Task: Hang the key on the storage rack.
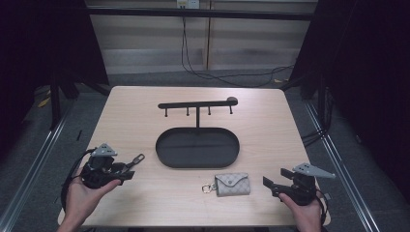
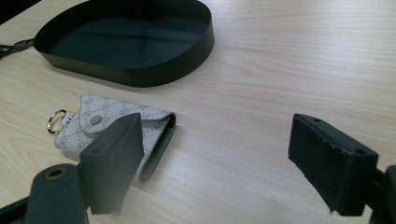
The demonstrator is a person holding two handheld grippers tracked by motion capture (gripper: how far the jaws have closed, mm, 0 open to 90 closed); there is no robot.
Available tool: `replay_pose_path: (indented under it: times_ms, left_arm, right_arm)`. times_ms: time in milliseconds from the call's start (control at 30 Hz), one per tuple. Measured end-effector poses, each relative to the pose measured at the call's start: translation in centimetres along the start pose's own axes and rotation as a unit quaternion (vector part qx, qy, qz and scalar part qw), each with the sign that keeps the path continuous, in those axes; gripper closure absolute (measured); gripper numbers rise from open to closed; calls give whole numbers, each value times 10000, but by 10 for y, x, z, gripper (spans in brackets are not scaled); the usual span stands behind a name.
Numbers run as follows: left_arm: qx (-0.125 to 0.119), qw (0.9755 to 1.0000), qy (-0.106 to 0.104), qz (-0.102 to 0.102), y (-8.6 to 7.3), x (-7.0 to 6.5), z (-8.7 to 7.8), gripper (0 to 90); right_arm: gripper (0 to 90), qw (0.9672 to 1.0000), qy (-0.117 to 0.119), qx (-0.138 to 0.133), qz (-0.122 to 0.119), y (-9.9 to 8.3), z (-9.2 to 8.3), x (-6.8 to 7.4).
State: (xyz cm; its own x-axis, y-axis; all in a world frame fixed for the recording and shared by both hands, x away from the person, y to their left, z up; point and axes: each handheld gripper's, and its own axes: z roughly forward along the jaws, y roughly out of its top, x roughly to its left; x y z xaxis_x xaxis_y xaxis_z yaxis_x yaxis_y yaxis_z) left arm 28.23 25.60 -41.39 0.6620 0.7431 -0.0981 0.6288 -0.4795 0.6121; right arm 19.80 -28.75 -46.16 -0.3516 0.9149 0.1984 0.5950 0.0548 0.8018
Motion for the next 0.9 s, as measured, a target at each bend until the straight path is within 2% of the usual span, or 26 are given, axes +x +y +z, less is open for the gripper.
replay_pose_path:
  times_ms: [67,133,200,233,300,333,500,567,600,700,733,767,800,833,867,900]
  left_arm:
    - [51,10000,-9,9,2,1,1,478]
    - [267,9996,-80,78,9,4,7,506]
    - [316,9995,-57,74,11,5,9,537]
    - [366,9990,-230,113,14,9,13,560]
    - [398,9989,-239,93,16,12,15,586]
    - [466,9986,-256,17,19,16,17,588]
    - [554,9982,-247,3,30,23,17,617]
    - [644,9976,-238,20,34,24,17,646]
    - [720,9969,-299,102,39,24,19,659]
    - [865,9958,-257,147,44,25,23,659]
    - [987,9948,-138,206,48,25,28,642]
    - [987,9948,-138,206,48,25,28,615]
    - [1054,9939,7,314,51,24,31,615]
    - [1142,9930,-3,301,54,26,34,587]
    - [1188,9922,30,370,56,28,35,575]
    - [1233,9918,32,325,57,28,36,570]
  right_arm:
    - [175,10000,2,10,20,0,1,0]
    - [172,10000,40,10,28,0,1,-1]
    - [174,10000,62,20,24,0,1,-1]
    - [173,10000,75,36,24,0,1,-1]
    - [174,9999,85,66,16,0,2,-1]
    - [174,9999,102,83,13,0,2,-1]
    - [173,9998,174,58,18,0,2,-1]
    - [173,9998,177,86,-7,0,3,-1]
    - [172,9998,199,90,-6,0,3,-1]
    - [172,9998,200,93,-11,0,4,-1]
    - [171,9997,219,94,-14,0,4,-1]
    - [171,9997,219,94,-14,0,4,-1]
    - [171,9997,215,97,-5,0,4,-1]
    - [171,9997,231,115,-33,0,4,-1]
    - [171,9996,241,122,-36,0,4,-1]
    - [171,9996,240,113,-52,0,4,-1]
